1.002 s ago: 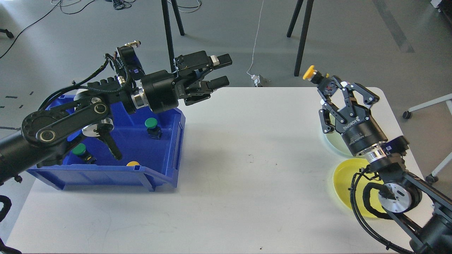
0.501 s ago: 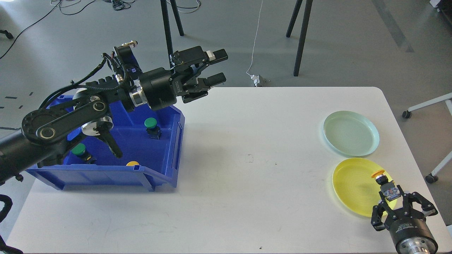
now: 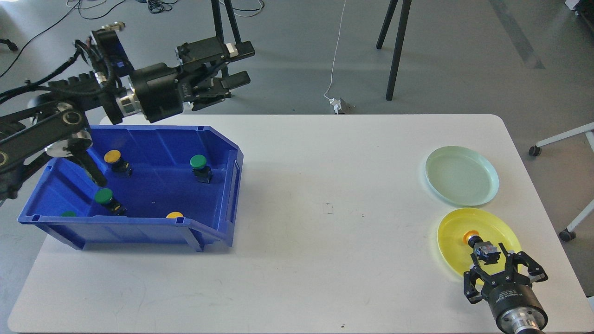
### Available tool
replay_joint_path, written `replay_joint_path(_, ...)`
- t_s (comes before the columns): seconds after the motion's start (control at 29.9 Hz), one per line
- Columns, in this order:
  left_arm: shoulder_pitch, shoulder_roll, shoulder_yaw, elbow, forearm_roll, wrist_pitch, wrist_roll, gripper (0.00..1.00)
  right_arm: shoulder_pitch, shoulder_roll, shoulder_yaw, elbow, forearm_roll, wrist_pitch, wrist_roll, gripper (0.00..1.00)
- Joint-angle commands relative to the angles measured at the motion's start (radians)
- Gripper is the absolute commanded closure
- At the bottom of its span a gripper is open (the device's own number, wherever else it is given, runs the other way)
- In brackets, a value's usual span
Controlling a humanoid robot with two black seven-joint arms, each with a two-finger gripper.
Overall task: Pass button and place on color plate
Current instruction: 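Carry the button with the right gripper and release it onto the yellow plate, then lower the left gripper into the bin and grasp another button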
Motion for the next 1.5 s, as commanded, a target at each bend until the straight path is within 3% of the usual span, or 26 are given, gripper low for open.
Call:
replay_joint_path(0.0,-0.037,0.09,0.076,-0.009,0.226,0.0,0.0,0.16,0.04,-0.016,0.02,0.026,0.0,0.003,-0.003,0.0)
replay_joint_path(0.33,-0.008,0.147,0.17,-0.005,0.599,0.0,0.0,0.16,0.278,-0.097,0.077,0.06,-0.002,0.003,-0.054,0.0)
replay_joint_path(0.53,0.012,0.147,0.21,0.066,0.748,0.0,0.0,0.16,0.442,-0.219,0.046,0.04,0.0,0.011,-0.059,0.0)
replay_joint_path(0.9,0.097,0.095,0.219,0.296,0.919,0.0,0.0,0.16,0.419,-0.209,0.038,0.031,-0.002,0.036,-0.057,0.0)
replay_joint_path(1.47,0.175,-0.026,0.228,0.471,0.919,0.0,0.0,0.16,0.39,-0.209,0.047,0.034,0.0,0.039,-0.055,0.0)
